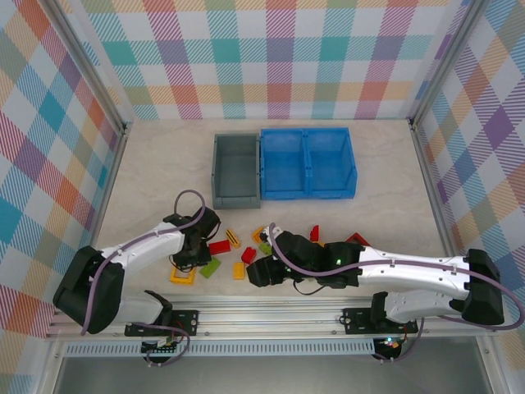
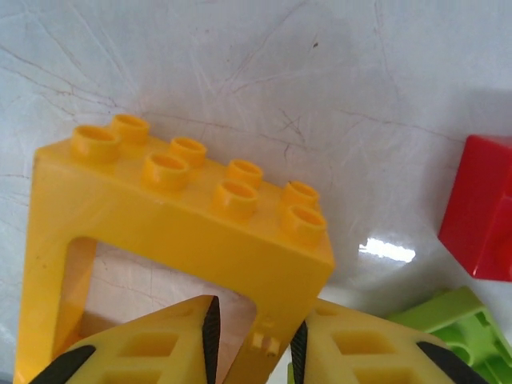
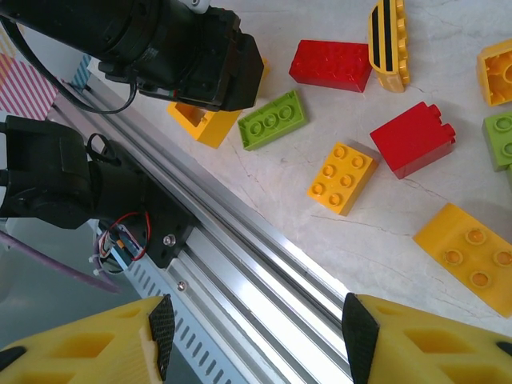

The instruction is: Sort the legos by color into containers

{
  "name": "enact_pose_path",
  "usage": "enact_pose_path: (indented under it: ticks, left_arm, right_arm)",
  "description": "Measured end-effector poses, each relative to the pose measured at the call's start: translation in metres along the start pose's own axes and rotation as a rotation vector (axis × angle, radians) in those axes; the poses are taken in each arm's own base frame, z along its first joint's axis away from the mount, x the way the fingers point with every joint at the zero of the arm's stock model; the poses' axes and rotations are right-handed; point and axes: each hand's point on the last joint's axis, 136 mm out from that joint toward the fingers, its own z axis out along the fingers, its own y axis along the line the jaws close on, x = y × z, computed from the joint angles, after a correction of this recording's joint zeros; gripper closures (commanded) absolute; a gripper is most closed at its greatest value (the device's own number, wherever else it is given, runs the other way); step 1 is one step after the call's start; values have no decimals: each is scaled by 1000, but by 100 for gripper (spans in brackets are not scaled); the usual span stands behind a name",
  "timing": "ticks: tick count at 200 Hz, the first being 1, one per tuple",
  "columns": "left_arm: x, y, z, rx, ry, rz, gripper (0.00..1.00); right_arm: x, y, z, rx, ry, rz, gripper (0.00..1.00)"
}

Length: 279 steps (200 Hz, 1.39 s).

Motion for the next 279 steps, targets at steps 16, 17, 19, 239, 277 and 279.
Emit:
enact_pose_path:
  ticks: [16,17,19,239,277,279]
  left_arm:
    - [-3,-1,2,-2,-9,6,75]
    - [-3,-1,2,-3,-10,6,75]
    - [-3,-1,2,-2,-12,6,75]
    - [-224,-198,-165,380,-312,226,88]
    - [-271,-210,-100,342,-242,227,88]
    - [-274,-211,-97,340,-240,228,88]
  right_arm:
    - [-1,-1,0,4,-4,0,41]
    - [-1,-1,0,4,-5,0,41]
    - [-1,-1,0,4,-5,0,41]
    - [-174,-66,-71,256,-451,80,38]
    - [-188,-91,-63,303,-438,112,38]
    - [-189,-91,-63,305,-438,114,38]
